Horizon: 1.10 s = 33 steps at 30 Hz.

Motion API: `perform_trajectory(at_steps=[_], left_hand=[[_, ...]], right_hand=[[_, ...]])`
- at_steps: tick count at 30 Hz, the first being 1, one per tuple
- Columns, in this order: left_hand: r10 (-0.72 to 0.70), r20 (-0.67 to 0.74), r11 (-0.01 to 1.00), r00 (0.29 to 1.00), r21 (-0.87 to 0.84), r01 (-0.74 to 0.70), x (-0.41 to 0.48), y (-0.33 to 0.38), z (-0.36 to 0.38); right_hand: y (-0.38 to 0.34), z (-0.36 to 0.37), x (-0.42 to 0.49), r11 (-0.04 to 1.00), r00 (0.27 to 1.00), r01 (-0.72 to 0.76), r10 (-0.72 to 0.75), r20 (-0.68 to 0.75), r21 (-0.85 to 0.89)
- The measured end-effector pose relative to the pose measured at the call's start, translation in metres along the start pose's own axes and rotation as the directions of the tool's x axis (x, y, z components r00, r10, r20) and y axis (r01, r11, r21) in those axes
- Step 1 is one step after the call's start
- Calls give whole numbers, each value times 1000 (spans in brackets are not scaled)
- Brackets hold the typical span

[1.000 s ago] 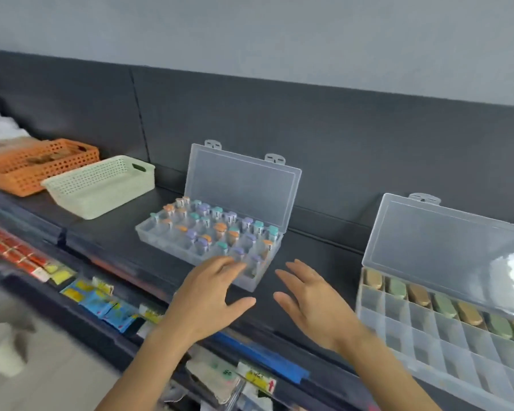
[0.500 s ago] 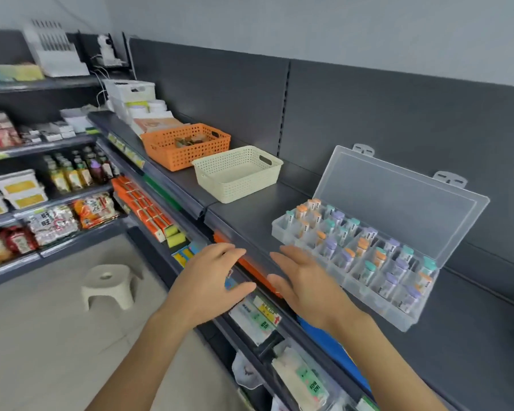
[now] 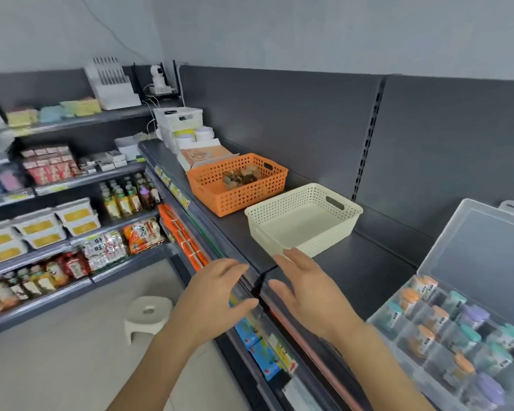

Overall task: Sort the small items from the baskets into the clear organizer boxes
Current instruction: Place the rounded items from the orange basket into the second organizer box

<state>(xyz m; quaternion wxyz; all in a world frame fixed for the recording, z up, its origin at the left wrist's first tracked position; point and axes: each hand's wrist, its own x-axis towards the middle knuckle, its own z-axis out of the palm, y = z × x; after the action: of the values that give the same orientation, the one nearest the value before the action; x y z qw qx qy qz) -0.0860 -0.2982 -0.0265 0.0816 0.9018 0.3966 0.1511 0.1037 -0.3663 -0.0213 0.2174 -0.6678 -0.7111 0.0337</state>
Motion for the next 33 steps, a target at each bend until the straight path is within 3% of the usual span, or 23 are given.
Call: perform_trajectory(at_steps=[15, 26, 33], left_hand=[[-52, -33, 997, 998, -60, 50, 131, -171, -14], [174, 11, 981, 985, -90, -172, 249, -310, -48], [296, 46, 945, 954, -158, -286, 309, -342, -40]], right_hand=[[-12, 59, 213, 1000, 1000, -19, 18, 4, 15], [-27, 96, 357, 962, 961, -271, 271, -59, 8], [-24, 107, 393, 914, 914, -404, 403, -39, -35]])
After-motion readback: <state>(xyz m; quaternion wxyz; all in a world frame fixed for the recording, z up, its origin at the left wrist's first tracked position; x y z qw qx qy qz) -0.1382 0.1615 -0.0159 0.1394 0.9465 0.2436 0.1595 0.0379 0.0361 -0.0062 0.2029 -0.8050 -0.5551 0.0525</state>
